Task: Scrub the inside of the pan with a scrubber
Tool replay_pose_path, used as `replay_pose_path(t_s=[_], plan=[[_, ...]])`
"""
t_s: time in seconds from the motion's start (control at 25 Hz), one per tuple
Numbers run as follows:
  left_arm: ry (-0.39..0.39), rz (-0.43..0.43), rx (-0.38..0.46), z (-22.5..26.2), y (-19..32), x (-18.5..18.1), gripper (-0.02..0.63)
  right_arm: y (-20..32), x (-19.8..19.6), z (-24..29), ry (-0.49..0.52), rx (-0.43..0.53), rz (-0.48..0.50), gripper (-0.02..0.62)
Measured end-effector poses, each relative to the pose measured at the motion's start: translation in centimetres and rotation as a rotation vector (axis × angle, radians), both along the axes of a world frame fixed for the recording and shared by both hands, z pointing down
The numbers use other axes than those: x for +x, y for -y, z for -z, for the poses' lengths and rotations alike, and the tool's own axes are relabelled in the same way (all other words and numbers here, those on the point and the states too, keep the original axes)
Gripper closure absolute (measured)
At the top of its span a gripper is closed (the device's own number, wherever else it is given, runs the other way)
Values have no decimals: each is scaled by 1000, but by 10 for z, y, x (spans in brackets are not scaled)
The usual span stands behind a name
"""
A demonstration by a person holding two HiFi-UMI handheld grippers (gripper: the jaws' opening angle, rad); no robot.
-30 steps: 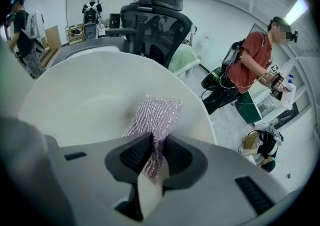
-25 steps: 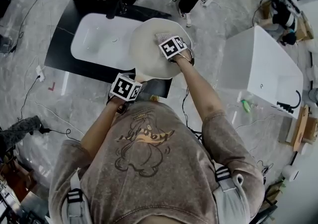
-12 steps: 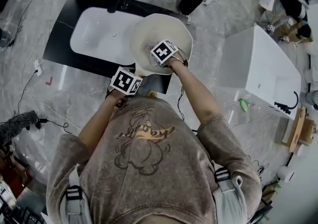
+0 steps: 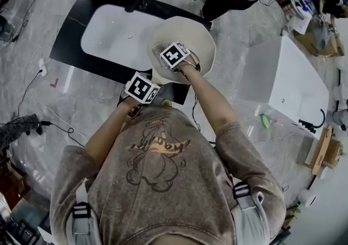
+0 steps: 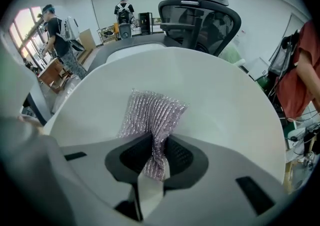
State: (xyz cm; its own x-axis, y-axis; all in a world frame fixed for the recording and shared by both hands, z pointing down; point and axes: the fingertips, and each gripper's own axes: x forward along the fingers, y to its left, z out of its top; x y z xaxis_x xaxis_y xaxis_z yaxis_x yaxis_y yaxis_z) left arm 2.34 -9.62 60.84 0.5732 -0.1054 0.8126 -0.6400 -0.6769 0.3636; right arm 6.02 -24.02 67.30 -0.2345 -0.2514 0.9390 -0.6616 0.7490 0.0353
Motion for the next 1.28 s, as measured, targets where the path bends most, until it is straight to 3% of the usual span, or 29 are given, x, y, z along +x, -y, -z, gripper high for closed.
replay_pose_path(t_s=[0.28, 0.68, 1.08, 1.28], plan=[[-1, -1, -2, -1, 1, -3, 347, 27, -14, 6, -11, 59, 46, 509], [-3, 3, -3, 0, -1, 0, 347, 68, -9, 10, -101, 173, 108, 506], [2, 10, -8, 2, -1, 0, 347, 105, 25, 9, -195, 236, 83, 506], [2, 14, -9, 0, -2, -1, 348, 112, 48, 3, -320, 263, 130, 506]])
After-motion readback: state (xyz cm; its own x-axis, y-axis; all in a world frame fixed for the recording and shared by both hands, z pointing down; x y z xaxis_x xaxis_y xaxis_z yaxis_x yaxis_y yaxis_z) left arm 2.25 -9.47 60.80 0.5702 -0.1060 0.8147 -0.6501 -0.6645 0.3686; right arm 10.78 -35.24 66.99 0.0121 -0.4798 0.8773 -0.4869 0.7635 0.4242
